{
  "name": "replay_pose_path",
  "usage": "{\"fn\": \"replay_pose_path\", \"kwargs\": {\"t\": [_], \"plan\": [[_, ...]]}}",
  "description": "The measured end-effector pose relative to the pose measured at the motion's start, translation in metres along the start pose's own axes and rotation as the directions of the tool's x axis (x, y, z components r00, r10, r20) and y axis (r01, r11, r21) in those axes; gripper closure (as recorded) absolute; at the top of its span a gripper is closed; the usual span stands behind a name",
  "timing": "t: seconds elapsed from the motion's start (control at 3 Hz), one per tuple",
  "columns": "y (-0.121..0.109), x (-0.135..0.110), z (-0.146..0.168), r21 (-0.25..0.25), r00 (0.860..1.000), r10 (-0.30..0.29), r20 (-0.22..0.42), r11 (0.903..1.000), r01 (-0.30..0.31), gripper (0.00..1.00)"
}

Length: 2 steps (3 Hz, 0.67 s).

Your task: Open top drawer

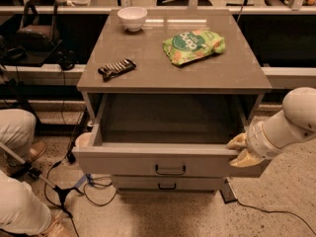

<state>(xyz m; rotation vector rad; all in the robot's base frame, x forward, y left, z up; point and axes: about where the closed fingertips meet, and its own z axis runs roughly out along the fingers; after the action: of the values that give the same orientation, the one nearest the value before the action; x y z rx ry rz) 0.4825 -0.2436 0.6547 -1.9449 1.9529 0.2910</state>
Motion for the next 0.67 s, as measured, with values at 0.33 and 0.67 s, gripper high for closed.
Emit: {"fn": "replay_pose_path", "kwargs": {"t": [0.33,0.67], "plan": [[0.0005,-0.0005,0.0014,-0.003,1.000,-0.001,0.001,1.0000,0.001,0.52],[0.0026,-0.0026,0.0031,-0.014,1.000,-0.010,-0.002,0.9998,0.010,0.21]]}}
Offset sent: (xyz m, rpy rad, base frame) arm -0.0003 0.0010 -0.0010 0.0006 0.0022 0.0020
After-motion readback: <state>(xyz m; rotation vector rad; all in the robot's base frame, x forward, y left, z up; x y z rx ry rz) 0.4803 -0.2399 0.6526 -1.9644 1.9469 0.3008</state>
